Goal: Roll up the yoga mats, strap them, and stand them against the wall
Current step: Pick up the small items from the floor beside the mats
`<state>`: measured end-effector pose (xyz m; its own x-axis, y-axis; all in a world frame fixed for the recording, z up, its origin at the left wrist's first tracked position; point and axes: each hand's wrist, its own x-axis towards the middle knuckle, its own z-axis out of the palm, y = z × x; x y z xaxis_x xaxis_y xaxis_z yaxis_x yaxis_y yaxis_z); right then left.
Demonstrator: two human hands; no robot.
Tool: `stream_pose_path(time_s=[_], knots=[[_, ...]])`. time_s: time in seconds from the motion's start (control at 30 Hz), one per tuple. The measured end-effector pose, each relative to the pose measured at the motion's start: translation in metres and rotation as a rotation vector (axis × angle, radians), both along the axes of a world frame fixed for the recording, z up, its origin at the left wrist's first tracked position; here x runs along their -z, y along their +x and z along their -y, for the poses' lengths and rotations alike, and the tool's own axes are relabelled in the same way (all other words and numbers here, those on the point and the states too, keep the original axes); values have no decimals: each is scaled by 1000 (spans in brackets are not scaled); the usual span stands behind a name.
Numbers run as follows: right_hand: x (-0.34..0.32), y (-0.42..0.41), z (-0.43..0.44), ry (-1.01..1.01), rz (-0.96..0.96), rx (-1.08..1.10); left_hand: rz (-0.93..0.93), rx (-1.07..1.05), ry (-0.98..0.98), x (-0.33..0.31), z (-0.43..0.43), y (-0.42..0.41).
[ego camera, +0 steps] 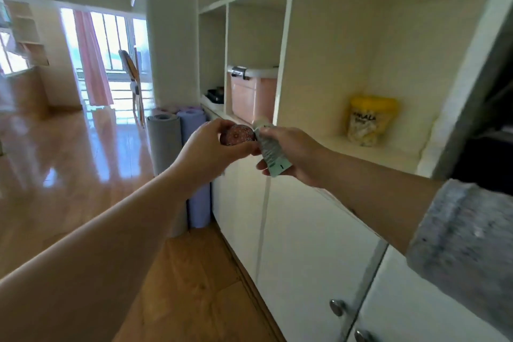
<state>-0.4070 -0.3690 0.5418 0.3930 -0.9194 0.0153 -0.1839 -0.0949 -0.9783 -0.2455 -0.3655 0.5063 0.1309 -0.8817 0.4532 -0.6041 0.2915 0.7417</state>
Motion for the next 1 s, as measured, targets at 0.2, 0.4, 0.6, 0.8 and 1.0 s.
stream_pose_path(time_s=[0.2,0.4,0.6,0.8,1.0], knots=[[-22,-71,-37,-89,-197,190,49,122,-21,-12,-9,-79],[-6,-104,-19,-340,-941,294,143,104,29,6,21,-131],[46,-106,30,-293,-1258,469,138,112,62,39,78,-151],[53,-112,70,-366,-1429,532,27,88,57,48,119,-156],[56,-114,87,-427,-1319,545,99,71,55,51,146,-161]])
